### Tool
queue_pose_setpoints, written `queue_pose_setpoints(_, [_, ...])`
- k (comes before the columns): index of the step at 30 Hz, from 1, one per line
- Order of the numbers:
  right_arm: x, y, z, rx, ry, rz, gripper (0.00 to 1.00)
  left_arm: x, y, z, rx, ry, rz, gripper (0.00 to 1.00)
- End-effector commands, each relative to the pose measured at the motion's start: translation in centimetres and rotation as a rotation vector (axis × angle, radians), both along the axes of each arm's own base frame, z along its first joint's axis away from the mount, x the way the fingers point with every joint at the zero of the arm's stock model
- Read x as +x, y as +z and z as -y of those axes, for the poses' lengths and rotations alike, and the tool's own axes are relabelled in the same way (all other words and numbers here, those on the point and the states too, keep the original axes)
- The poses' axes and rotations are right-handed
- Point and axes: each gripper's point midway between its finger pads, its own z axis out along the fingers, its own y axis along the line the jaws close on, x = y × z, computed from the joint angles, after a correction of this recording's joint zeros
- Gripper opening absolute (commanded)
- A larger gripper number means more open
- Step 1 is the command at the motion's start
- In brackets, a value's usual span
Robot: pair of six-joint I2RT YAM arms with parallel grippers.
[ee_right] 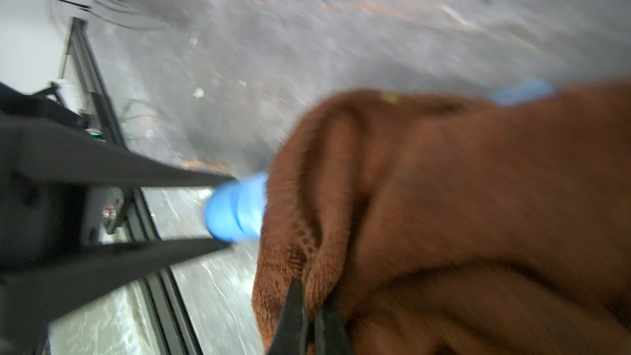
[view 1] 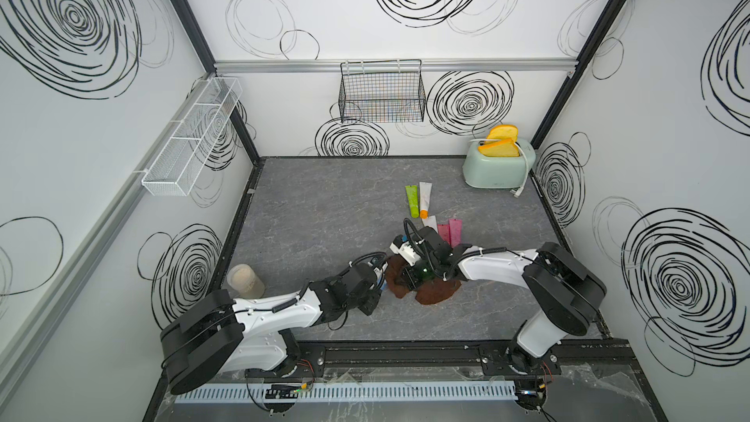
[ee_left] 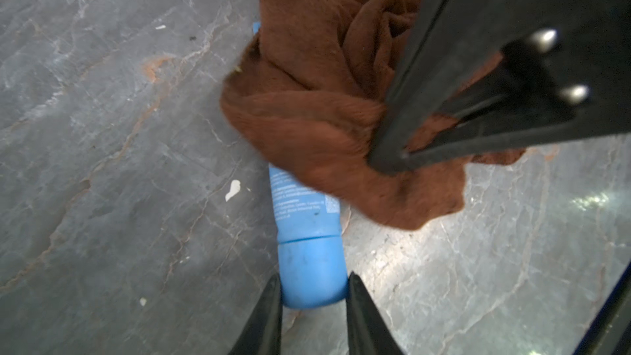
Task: Wipe the surface of the toothpaste tube
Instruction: Place the cleaning item at the center of the board.
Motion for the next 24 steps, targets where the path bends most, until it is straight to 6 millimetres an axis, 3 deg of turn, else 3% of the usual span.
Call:
queue_pose_setpoints(1, [0.2, -0.1, 4.7, -0.146, -0.103, 0.019, 0.0, 2.1, 3.5, 1.3, -0.112, 0.04, 0.078, 0.0])
queue_pose_setpoints(8, [-1.9, -0.5, 8.1, -0.295, -0.195, 0.015, 0.0, 4.1, 5.7, 0.2, -0.173, 0.12, 0.108, 0.0])
queue_pose_setpoints(15, [-3.4, -0.9, 10.4, -0.407, -0.328, 0.038, 0.09, 5.7, 7.6, -1.3, -0.221, 0.198, 0.146, 0.0])
queue_pose_setpoints(20, [-3.0, 1.5, 10.1, -0.334, -0.392, 0.107, 0.35, 7.0, 7.7, -2.2, -0.23, 0.24, 0.139, 0.0])
queue_pose_setpoints(24, [-0.8, 4.3, 9.5, -0.251, -0.438, 0.192, 0.53, 8.3, 8.4, -2.8, -0.243, 0.283, 0.154, 0.0])
